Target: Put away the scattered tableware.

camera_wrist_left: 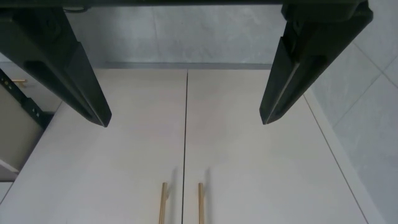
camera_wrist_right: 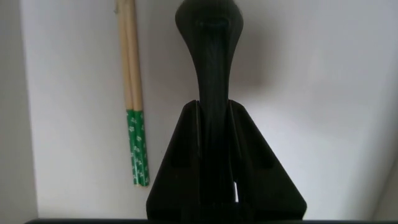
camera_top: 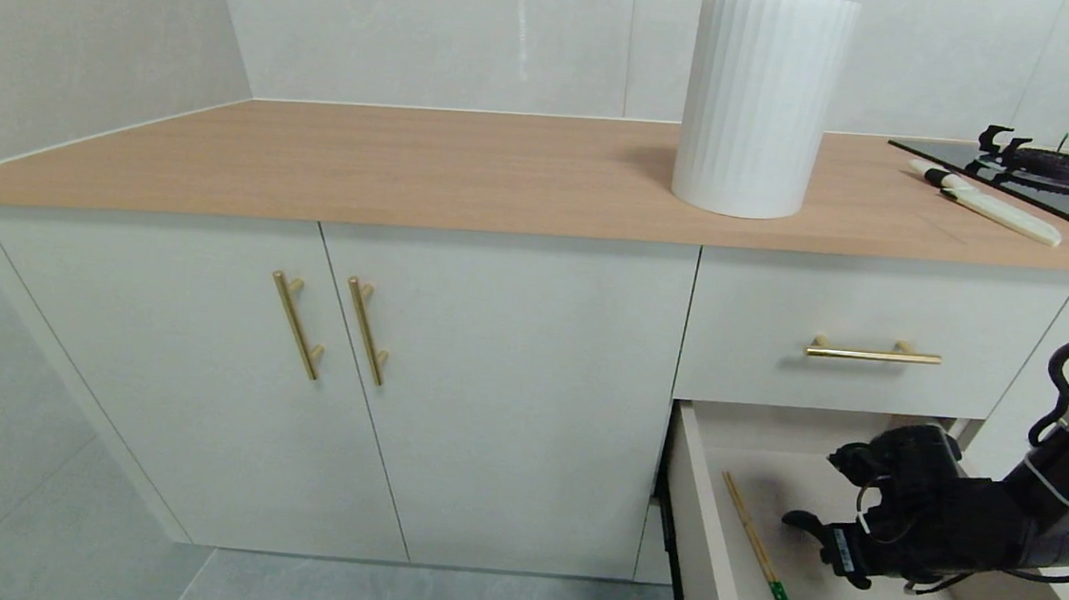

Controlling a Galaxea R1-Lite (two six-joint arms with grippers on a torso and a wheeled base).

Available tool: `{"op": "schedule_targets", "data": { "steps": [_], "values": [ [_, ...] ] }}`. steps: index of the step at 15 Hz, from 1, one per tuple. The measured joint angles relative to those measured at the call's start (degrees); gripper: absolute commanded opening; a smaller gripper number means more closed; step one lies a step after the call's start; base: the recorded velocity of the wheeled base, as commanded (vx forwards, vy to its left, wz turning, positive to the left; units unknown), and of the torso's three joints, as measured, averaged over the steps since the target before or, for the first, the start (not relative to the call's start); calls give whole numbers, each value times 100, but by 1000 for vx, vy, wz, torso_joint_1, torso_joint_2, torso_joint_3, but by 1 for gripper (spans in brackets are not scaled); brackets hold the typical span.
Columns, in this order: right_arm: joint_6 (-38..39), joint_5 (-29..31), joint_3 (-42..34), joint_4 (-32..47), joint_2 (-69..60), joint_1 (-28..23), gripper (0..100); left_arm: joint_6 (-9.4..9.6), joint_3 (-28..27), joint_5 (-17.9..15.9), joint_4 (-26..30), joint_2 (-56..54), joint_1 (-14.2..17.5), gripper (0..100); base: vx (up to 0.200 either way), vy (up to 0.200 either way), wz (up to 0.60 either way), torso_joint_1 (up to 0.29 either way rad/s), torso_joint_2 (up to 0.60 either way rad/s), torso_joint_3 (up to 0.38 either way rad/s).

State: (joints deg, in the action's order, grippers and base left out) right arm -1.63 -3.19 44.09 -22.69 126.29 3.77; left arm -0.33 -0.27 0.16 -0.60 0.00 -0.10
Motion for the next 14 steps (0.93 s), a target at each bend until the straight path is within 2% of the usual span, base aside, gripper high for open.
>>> {"op": "schedule_targets", "data": {
  "steps": [7, 8, 14],
  "values": [
    [7, 16, 22, -161, 173, 0, 0, 1, 0, 0, 0, 0, 0, 100, 0, 0, 0, 0, 0, 0],
    [13, 16, 15, -161, 179, 0, 100, 1, 0, 0, 0, 0, 0, 100, 0, 0, 0, 0, 0, 0],
    [57, 7, 20, -156, 173, 0, 100, 1, 0, 0, 0, 0, 0, 100, 0, 0, 0, 0, 0, 0]
  ]
}}
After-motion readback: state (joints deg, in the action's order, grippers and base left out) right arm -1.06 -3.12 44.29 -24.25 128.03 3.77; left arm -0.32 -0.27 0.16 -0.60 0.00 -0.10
